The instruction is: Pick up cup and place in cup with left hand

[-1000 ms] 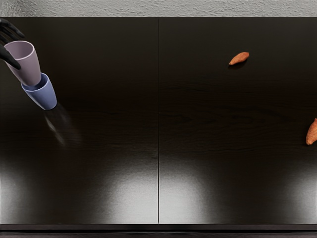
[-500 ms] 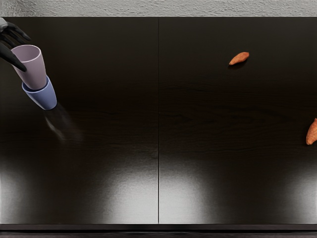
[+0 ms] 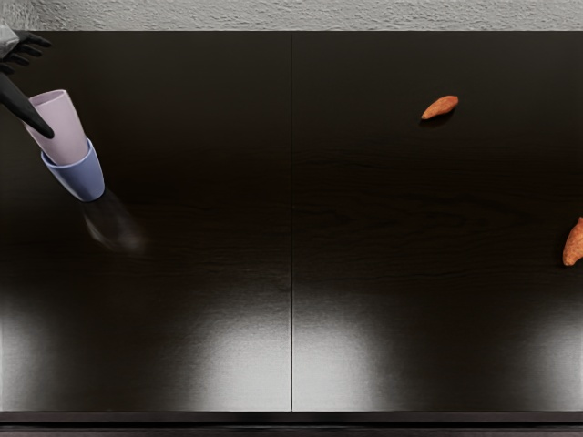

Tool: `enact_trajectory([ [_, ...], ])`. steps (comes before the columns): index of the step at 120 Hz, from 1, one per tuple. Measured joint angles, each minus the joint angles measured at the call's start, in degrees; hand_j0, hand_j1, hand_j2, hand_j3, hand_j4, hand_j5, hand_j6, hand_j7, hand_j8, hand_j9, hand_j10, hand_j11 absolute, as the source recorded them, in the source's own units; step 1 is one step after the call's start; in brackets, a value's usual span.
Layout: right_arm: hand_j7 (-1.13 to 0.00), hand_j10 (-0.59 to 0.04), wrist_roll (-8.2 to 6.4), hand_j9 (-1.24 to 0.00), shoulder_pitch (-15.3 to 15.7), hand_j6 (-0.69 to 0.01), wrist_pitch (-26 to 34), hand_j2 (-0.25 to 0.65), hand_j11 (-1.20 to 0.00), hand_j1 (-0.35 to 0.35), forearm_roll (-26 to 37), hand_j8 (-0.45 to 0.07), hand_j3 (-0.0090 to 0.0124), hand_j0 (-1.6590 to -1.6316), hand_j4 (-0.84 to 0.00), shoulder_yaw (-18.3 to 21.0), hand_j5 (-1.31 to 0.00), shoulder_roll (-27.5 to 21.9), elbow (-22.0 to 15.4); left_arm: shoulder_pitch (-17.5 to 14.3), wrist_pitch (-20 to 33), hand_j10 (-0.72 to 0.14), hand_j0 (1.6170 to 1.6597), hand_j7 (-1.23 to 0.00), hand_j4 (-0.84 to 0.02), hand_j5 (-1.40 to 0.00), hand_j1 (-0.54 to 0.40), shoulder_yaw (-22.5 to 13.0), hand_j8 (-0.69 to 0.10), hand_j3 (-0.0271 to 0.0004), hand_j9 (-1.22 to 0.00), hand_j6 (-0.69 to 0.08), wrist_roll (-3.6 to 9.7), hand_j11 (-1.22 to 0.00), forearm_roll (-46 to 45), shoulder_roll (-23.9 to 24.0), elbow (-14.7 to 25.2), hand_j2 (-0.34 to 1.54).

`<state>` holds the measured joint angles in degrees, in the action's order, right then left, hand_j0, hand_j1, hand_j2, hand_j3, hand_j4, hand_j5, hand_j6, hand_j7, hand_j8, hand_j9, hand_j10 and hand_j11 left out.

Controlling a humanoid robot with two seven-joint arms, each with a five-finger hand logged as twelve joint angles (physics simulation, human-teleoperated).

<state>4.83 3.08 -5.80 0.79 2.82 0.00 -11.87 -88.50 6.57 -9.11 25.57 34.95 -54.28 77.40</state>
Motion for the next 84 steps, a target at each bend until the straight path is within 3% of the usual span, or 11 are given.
enact_trajectory([
  [13,-0.02,-0.017,0.00,-0.02,0.00,-0.017,0.00,-0.003,-0.02,-0.329,0.00,-0.017,0.0000,-1.6581,-0.017,0.00,-0.02,0.00,0.00,-0.08,-0.86,-0.103,1.6580,-0.13,-0.104,-0.13,0.236,0.57,-0.104,0.0000,-0.13,-0.102,-0.05,-0.13,-0.25,0.13,1.16,0.03],
  [35,-0.02,-0.017,0.00,-0.02,0.00,-0.017,0.00,-0.003,-0.02,-0.329,0.00,-0.017,0.0000,-1.6581,-0.017,0.02,-0.02,0.00,0.00,0.03,-7.20,-0.065,1.6580,-0.08,-0.066,-0.08,0.280,3.63,-0.067,0.0000,-0.08,-0.066,-0.22,-0.08,-1.85,0.14,5.12,0.02],
  [46,-0.02,-0.017,0.00,-0.02,0.00,-0.017,0.00,-0.003,-0.02,-0.329,0.00,-0.017,0.0000,-1.6581,-0.017,0.01,-0.02,0.00,0.00,0.39,-10.24,-0.056,1.6580,-0.07,-0.056,-0.07,0.291,4.86,-0.057,0.0000,-0.07,-0.057,-4.30,-0.07,-7.89,0.14,5.90,0.01],
  [55,-0.02,-0.017,0.00,-0.02,0.00,-0.017,0.00,-0.003,-0.02,-0.329,0.00,-0.017,0.0000,-1.6581,-0.017,0.01,-0.02,0.00,0.00,0.99,-12.47,-0.047,1.6580,-0.06,-0.048,-0.06,0.301,6.08,-0.048,0.0000,-0.06,-0.048,-6.29,-0.06,-11.66,0.05,6.19,0.01],
  [68,-0.02,-0.017,0.00,-0.02,0.00,-0.017,0.00,-0.003,-0.02,-0.329,0.00,-0.017,0.0000,-1.6581,-0.017,0.01,-0.02,0.00,0.00,1.49,-20.87,-0.032,1.6580,-0.04,-0.032,-0.04,0.318,8.32,-0.033,0.0000,-0.04,-0.033,-7.45,-0.04,-13.85,0.00,6.19,0.01],
  [84,-0.02,-0.017,0.00,-0.02,0.00,-0.017,0.00,-0.003,-0.02,-0.329,0.00,-0.017,0.0000,-1.6581,-0.017,0.00,-0.02,0.00,0.00,1.55,-24.86,-0.020,1.6580,-0.02,-0.021,-0.02,0.330,9.76,-0.022,0.0000,-0.02,-0.022,-7.81,-0.02,-14.72,0.13,6.24,0.00],
])
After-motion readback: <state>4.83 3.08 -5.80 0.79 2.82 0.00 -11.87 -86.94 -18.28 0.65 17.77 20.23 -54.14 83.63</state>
